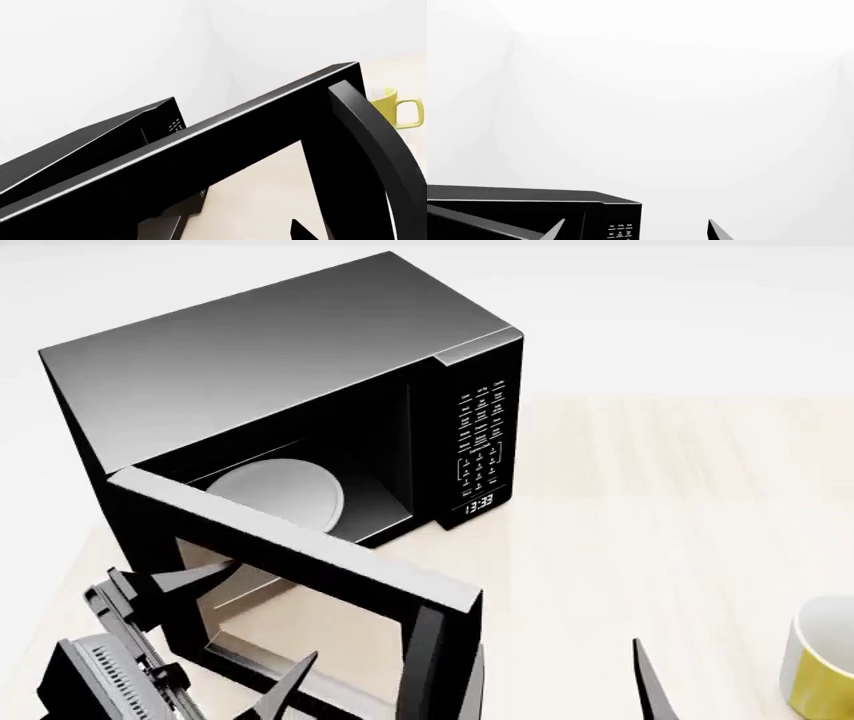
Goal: Close the microwave.
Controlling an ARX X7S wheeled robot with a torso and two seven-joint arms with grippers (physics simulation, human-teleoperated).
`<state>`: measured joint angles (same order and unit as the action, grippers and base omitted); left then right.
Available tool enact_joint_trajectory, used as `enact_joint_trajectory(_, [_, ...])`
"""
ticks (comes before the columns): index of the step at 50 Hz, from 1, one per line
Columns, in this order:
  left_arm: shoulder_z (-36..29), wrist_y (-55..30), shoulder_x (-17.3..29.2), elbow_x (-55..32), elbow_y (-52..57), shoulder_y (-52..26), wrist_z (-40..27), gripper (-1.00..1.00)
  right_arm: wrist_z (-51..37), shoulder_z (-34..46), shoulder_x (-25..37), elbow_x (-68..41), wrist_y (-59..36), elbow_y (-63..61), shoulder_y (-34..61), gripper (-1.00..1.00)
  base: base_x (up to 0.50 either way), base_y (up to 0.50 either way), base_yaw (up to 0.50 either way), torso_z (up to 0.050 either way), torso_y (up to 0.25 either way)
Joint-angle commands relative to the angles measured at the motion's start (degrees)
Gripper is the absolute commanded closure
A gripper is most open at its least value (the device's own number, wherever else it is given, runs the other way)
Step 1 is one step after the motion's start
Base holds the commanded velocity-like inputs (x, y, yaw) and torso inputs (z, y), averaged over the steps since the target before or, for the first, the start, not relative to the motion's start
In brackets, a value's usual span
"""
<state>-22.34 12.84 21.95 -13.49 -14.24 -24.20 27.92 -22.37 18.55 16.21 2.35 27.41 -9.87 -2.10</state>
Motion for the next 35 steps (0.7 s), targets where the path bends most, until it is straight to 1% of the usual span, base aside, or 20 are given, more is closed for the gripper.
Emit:
enact_joint_trajectory(1, [1.71,0.84,-2.58,1.10,-3.05,-2.71,-1.48,-1.00,0.63,-0.76,-0.50,0.67,-0.19,-0.13,0.06,-1.00,0.00,0.00,0.00,0.000,0.000])
enact_joint_trajectory(20, [0.50,2.00,-5.06,2.27,-7.03,-5.61,-2.11,-1.00,0.21,-0.43,-0.12,0.50,0.14,0.23,0.25,-1.00,0.00,0.00,0.00,0.000,0.000])
enact_joint_trajectory(35, [0.53,3.93,-6.49,3.22,-10.06,-7.02,-3.87,-1.00,-0.10,-0.05,0.08,0.47,0.23,0.50,0.30,-1.00,0.00,0.00,0.00,0.000,0.001])
